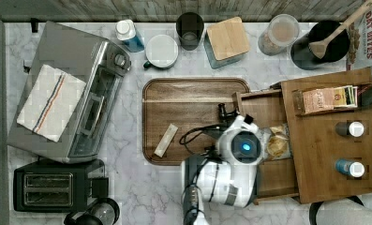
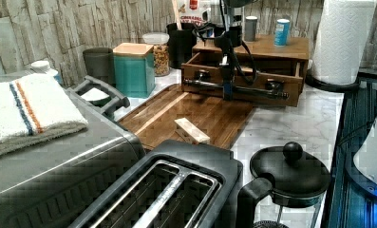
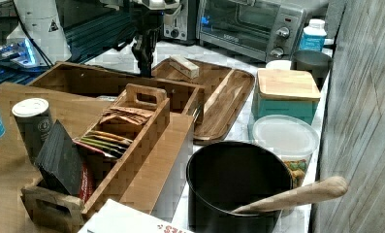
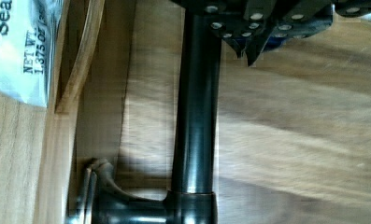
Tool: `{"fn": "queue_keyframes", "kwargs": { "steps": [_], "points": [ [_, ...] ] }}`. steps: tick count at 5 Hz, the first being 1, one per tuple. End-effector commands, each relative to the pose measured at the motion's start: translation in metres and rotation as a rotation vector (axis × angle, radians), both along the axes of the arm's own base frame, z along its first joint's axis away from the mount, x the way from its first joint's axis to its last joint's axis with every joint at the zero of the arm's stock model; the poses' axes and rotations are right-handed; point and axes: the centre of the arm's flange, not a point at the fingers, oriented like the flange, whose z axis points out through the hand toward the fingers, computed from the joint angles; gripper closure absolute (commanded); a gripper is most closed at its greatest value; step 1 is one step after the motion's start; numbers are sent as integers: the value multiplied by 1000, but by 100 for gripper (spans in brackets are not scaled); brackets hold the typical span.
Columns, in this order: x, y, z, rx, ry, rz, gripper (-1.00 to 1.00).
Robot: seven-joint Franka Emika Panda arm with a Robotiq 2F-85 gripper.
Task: Close the drawer.
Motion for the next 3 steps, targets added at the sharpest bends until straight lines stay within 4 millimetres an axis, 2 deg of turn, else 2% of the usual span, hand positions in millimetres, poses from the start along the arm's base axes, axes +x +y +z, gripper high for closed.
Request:
{"fn": "queue_keyframes", "kwargs": {
  "steps": [1,2,3],
  "points": [
    [30,-173,77,-175,-254,-213,100],
    [39,-215,65,-175,-269,-181,100],
    [54,-240,65,-220,-270,-172,100]
  ]
}}
